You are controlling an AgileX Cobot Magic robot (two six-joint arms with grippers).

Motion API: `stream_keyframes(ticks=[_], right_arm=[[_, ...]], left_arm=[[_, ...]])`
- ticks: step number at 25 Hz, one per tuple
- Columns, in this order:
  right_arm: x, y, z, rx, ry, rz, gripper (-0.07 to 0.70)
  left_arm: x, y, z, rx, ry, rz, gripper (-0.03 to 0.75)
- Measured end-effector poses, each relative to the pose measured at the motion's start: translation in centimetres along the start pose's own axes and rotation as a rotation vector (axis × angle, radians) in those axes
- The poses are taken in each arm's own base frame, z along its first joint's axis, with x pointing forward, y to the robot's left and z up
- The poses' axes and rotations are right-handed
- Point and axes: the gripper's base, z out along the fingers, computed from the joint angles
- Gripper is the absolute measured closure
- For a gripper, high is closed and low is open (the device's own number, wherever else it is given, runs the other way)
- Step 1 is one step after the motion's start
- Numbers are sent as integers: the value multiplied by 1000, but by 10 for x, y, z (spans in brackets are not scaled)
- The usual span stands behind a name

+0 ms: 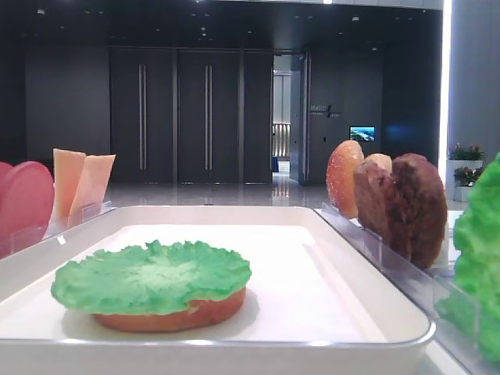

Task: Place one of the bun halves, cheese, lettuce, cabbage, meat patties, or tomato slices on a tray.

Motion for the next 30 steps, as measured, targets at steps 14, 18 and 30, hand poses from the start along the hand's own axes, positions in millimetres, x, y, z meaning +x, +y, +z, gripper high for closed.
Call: stream_keyframes(ticks=[14,18,30], right_arm=[[76,-6,-24,-1,-23,-108,48],[122,-10,-42,-3,-94,-110,48],[235,-21,-94,1,-493,-115,48]], left_arm=[[0,0,0,0,0,0,702],[0,0,0,0,0,0,702],[0,0,0,0,0,0,702]])
